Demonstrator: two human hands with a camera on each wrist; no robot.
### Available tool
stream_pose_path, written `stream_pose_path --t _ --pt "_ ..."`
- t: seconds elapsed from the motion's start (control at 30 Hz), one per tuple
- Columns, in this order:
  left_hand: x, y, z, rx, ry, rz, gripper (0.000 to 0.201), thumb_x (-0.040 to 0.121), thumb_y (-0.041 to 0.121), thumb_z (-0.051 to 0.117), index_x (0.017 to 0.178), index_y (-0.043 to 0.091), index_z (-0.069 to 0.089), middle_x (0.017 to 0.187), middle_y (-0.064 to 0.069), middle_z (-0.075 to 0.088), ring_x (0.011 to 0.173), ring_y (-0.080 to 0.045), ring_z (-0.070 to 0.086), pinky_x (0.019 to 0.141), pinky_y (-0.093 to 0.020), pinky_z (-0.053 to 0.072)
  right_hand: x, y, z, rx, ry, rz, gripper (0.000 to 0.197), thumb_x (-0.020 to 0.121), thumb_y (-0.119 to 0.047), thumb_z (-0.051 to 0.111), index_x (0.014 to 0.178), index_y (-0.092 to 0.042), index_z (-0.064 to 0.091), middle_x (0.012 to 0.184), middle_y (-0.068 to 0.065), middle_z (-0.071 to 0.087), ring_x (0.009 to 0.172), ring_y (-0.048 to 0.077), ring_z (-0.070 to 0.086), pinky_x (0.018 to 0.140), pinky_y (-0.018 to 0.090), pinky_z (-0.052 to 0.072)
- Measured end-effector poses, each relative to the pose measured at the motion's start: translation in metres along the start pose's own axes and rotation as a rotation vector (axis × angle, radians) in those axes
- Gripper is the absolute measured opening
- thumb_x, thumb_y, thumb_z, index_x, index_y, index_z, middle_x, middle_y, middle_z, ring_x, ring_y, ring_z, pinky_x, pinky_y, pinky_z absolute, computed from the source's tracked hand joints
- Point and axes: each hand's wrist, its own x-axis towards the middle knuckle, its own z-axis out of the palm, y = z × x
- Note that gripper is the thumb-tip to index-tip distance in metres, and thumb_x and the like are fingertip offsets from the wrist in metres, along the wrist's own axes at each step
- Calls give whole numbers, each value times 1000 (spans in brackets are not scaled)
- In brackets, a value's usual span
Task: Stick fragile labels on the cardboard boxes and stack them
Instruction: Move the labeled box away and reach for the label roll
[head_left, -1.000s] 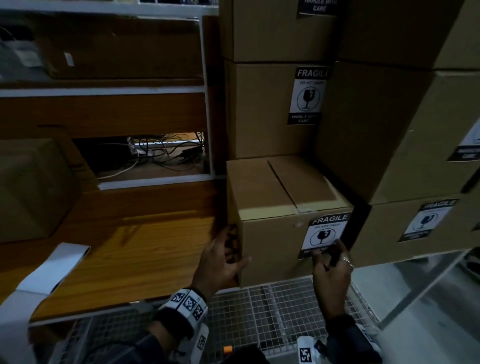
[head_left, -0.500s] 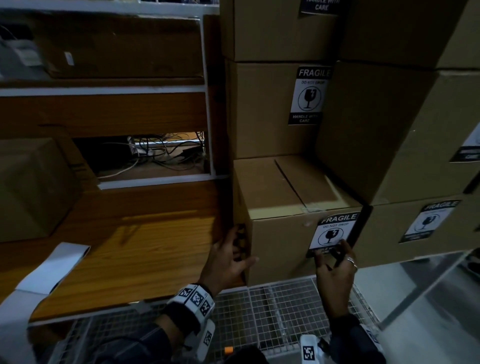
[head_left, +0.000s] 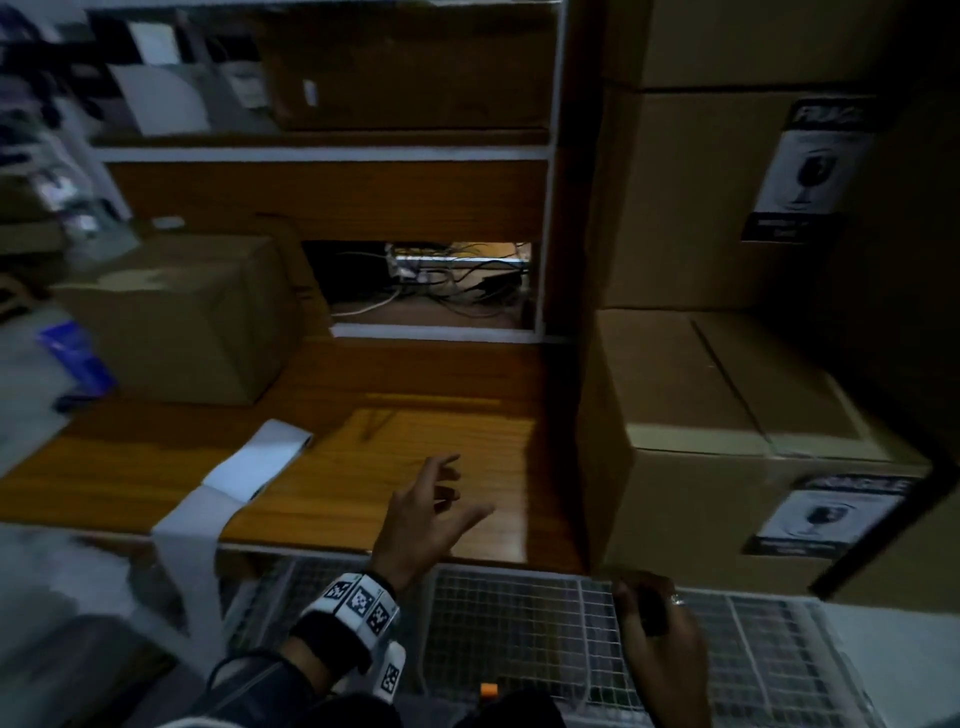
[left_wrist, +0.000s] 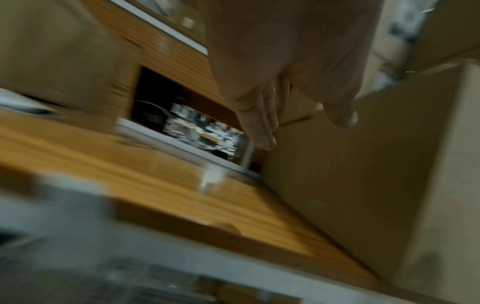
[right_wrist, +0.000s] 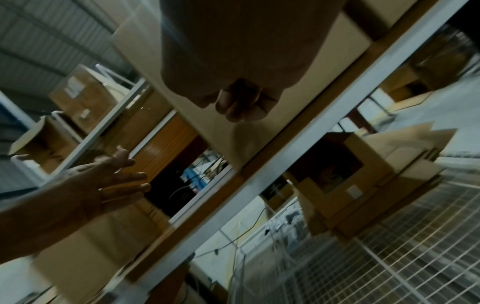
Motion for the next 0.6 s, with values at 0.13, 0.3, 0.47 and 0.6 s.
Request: stream_pose_path --t 0.13,0.3,0.47,0.6 --pt "-17 -35 -59 56 128 -62 69 78 61 75 137 37 48 120 7 63 109 1 61 90 -18 55 -7 -33 60 32 -128 -56 19 86 -3 80 81 -18 69 78 13 70 80 29 66 79 35 44" --pt "-10 -87 -141 148 276 -92 59 84 51 75 135 32 52 117 8 66 109 -5 63 92 -32 58 -5 -65 140 120 -289 -265 19 92 -13 75 89 -31 69 73 -5 69 68 7 67 60 24 52" --pt "16 -142 -230 115 413 -126 64 83 47 77 138 23 55 123 5 65 112 -6 62 93 -33 57 8 -118 234 136 -323 -397 14 95 -18 70 95 -31 66 74 -9 65 66 12 63 57 28 50" --pt "39 -185 -305 116 504 -155 68 80 53 75 138 25 53 126 0 64 114 -13 61 95 -36 55 21 -161 314 160 -341 -428 7 96 -20 69 97 -27 67 73 -7 65 65 15 64 56 43 53"
